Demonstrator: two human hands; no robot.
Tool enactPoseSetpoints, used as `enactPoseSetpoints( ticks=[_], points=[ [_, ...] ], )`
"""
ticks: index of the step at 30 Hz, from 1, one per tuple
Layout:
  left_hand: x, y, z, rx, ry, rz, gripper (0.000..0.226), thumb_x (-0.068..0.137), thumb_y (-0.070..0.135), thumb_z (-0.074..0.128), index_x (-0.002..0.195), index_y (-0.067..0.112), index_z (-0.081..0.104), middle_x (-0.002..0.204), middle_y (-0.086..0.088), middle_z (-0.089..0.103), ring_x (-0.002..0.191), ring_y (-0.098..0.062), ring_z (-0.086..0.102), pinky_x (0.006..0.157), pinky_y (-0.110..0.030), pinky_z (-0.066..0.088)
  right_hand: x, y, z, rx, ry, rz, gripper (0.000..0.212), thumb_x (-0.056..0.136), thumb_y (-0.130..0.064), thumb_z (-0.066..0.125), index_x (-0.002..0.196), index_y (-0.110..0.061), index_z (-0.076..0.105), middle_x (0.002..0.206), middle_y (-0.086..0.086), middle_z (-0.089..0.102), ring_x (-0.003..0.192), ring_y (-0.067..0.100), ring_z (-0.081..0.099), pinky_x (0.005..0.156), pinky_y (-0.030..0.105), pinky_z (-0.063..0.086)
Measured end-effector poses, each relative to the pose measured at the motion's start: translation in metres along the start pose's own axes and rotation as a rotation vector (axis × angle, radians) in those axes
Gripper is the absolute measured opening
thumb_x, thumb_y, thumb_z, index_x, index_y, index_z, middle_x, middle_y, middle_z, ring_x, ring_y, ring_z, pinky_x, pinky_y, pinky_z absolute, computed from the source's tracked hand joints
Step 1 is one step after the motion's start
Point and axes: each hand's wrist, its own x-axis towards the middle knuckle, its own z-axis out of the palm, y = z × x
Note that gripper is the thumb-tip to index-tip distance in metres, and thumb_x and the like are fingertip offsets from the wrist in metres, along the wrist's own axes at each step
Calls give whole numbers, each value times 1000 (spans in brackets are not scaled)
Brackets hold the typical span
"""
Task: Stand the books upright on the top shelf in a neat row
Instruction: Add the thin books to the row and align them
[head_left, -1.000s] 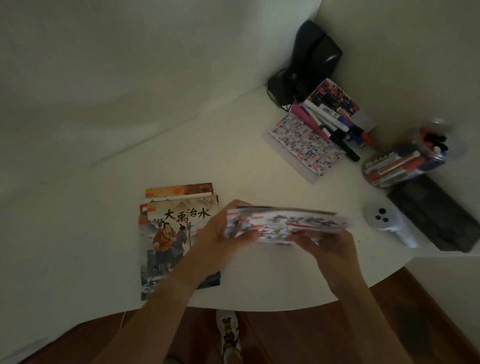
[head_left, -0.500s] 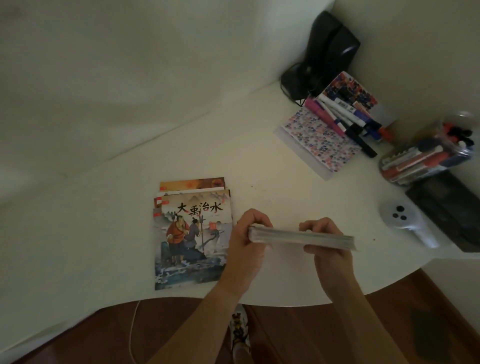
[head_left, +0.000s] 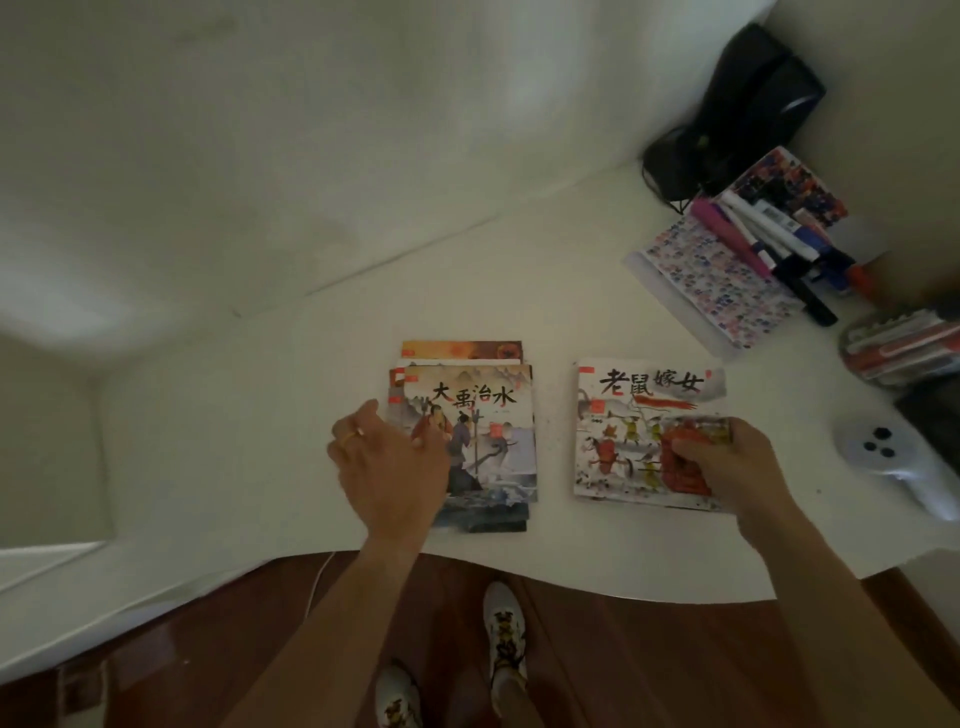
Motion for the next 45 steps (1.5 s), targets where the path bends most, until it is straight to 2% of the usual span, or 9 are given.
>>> enactPoseSetpoints(
  ticks=[3, 5, 10, 19, 24, 27, 34, 42, 45],
  points=[
    [12, -16, -8, -20, -129, -99, 77, 93, 39, 73, 149, -1, 38, 142, -25, 45, 130, -42, 44, 109, -47, 39, -15, -3, 11, -527, 299, -87, 65, 84, -39, 77, 134, -6, 55, 132, 23, 57, 122, 40, 51, 105, 49, 41],
    [14, -20, -6, -19, -150, -81, 72, 95, 36, 70, 148, -3, 40, 141, -24, 49, 129, -39, 46, 108, -42, 39, -47, -12, 36, -451, 449, -268, 67, 86, -29, 75, 143, -7, 47, 140, 21, 47, 128, 39, 40, 105, 49, 37],
    [20, -22, 2, -100, -157, -163, 54, 92, 48, 71, 119, 3, 59, 115, -15, 64, 105, -34, 61, 92, -43, 52, -95, -25, 145, -493, 2, -401, 71, 92, -57, 61, 145, -13, 42, 137, 10, 51, 125, 30, 51, 102, 43, 46],
    [24, -18, -20, -637, -437, -209, 18, 106, 44, 52, 101, 32, 64, 104, 4, 68, 102, -17, 64, 93, -38, 55, -78, -26, 170, -363, -68, -216, 100, 56, -68, 79, 137, -18, 47, 132, 9, 58, 121, 33, 57, 99, 51, 53],
    [17, -14, -28, -619, -425, 36, 25, 105, 49, 48, 108, 29, 63, 95, -11, 63, 82, -13, 58, 73, -25, 48, -75, -29, 159, -14, -131, -179, 46, 80, -40, 84, 116, -20, 64, 108, -4, 71, 100, 19, 69, 88, 43, 59],
    [26, -13, -25, -495, -411, -101, 42, 85, 74, 45, 104, 41, 63, 107, -7, 65, 102, -24, 61, 88, -42, 55, -71, -29, 160, 11, -114, -176, 39, 82, -37, 83, 113, -17, 70, 103, -1, 75, 93, 17, 71, 82, 39, 61],
    [30, -17, -30, -720, -443, -218, 11, 101, 30, 65, 93, 27, 72, 93, 0, 74, 94, -23, 67, 77, -32, 53, -68, -27, 165, -87, -59, -193, 46, 76, -35, 87, 115, -16, 72, 104, 0, 76, 94, 19, 72, 85, 37, 59],
    [17, -15, -45, -885, -475, -73, 18, 94, 25, 75, 110, 18, 69, 96, -11, 80, 96, -40, 73, 85, -55, 61, -63, -36, 148, 203, -227, -166, 21, 81, -35, 85, 91, -23, 71, 86, -2, 76, 77, 10, 71, 66, 24, 55],
    [5, -4, -60, -889, -427, 8, 29, 88, 23, 82, 111, 16, 65, 90, -12, 79, 79, -31, 75, 70, -39, 62, -60, -38, 143, 383, -369, -87, 50, 75, -38, 88, 113, -10, 70, 102, 8, 77, 91, 23, 76, 76, 35, 61]
  ],
)
